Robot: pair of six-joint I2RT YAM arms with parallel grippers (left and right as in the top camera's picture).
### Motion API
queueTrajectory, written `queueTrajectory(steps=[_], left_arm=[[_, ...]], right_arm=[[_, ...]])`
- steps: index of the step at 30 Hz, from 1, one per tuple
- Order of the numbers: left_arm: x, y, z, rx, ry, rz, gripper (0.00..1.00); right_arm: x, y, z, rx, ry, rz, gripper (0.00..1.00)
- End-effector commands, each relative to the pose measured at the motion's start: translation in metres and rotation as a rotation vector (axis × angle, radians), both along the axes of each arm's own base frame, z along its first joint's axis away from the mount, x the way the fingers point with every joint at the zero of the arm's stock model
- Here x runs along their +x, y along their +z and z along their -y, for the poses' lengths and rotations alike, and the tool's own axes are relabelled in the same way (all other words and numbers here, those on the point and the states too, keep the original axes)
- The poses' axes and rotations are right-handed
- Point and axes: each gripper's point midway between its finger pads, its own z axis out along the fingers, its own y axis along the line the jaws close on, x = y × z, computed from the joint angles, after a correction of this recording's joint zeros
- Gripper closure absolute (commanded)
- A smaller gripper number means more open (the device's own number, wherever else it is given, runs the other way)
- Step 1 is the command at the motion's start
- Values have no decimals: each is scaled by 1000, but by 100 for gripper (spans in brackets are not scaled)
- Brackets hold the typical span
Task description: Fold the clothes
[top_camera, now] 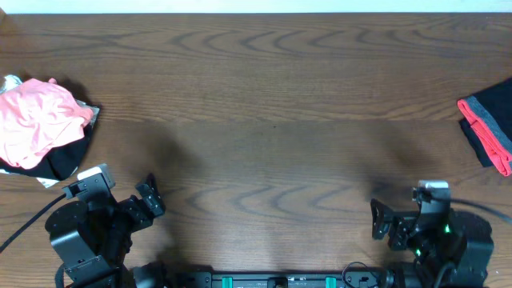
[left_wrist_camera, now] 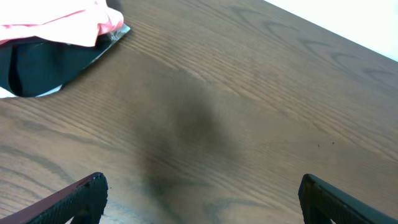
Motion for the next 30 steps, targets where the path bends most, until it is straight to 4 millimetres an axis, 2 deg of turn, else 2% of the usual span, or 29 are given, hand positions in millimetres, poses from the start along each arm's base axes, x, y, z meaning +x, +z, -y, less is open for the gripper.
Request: queueTrajectory(steps=[1,5,9,14,19,21,27,30], left_arm=[[0,0,2,-14,-7,2,2],[0,0,2,-14,-7,2,2],[0,0,2,-13,-7,3,2],[0,0,2,-14,-7,2,2],[0,0,2,-14,-7,2,2],[0,0,2,-14,-7,2,2],[0,0,2,-14,-7,2,2],[0,0,2,-14,-7,2,2]], right_arm=[[-2,3,1,-30,11,86,1],[4,-5,0,-42,19,193,1],[25,-11,-3,-37,46,294,1],[60,-1,-4,-58,66,495,1],[80,6,-2,-112,76,689,1],[84,2,-1,-143,84,724,1],[84,-13,4,-355,139,683,1],[84,-14,6,-366,129,679,1]])
